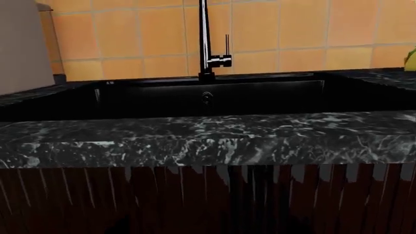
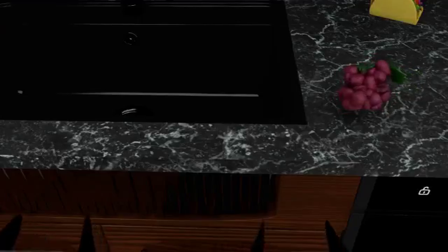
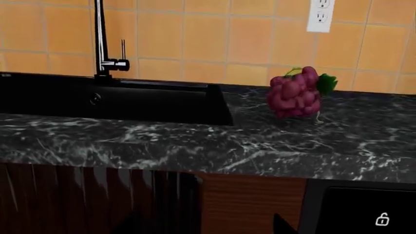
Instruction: Pick the grape from the counter and place it in the sink
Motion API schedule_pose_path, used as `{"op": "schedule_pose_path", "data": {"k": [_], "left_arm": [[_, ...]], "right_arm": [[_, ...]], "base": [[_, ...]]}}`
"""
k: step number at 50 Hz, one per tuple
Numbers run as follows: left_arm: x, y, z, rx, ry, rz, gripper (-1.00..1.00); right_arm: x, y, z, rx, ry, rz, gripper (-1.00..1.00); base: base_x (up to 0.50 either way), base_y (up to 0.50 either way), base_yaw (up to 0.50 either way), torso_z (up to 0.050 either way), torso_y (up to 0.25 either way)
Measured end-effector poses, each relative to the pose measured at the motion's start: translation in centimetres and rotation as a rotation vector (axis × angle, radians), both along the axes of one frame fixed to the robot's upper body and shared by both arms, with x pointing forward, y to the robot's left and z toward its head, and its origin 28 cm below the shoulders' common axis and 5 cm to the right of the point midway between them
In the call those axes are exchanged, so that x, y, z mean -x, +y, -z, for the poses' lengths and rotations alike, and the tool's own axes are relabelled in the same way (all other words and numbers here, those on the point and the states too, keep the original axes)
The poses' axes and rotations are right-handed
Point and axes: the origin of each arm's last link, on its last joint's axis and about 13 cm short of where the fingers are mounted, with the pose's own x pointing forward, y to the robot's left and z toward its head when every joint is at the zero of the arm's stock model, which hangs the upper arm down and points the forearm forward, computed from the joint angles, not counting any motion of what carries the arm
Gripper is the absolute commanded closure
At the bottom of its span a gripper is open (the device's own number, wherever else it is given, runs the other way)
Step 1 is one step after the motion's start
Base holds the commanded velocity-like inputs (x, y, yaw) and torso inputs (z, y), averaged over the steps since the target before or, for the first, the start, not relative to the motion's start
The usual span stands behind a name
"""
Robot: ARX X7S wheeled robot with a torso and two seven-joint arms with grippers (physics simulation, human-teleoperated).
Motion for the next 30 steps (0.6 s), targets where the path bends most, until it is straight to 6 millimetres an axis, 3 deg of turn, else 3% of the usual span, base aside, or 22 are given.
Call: {"op": "schedule_pose_path", "data": {"k": [30], "left_arm": [[-0.9, 4.0, -8.6, 0.015, -0.052, -0.157, -1.0]], "right_arm": [[-0.9, -1.6, -7.5, 0.018, -0.037, 0.047, -1.0]], "base": [[0.0, 0.0, 0.0, 0.0, 0.0]]}}
